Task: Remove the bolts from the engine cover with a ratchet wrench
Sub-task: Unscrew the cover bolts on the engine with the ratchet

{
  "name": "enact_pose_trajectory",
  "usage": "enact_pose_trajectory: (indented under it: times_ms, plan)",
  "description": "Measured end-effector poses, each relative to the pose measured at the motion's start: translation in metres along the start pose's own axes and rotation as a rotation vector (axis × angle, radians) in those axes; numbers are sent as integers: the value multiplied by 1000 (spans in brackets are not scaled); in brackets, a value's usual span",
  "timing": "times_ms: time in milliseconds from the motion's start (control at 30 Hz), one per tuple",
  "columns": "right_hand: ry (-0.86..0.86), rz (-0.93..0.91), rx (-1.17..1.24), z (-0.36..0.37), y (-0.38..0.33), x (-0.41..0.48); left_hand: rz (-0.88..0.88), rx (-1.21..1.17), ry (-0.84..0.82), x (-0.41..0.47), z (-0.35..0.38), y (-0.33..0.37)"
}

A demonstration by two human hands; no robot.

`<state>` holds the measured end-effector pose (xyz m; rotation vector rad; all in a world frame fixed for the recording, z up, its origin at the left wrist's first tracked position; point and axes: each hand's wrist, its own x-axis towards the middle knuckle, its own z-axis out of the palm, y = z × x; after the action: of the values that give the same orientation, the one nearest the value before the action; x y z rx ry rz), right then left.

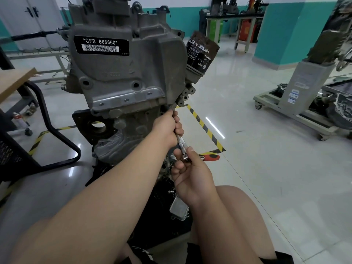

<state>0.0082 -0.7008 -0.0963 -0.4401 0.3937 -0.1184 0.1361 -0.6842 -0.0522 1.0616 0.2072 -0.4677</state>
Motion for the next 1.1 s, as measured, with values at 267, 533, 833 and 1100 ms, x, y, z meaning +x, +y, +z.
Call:
enact_pose_trajectory:
  times_ms: [267,533,833,1100]
  plan:
    - [2,80,89,1,-3,-1,-39,-16,-26,0,-3,1]
    - [32,31,-25,-4,-3,1,-92,-67,-132,-2,-11,2]
    - [183,-331,-554,-16,-11,1,-249,-473,-79,-11,-48,-31]
    - [297,-640,-1777,-38,8,3,-284,-712,125,-30,-122,-51]
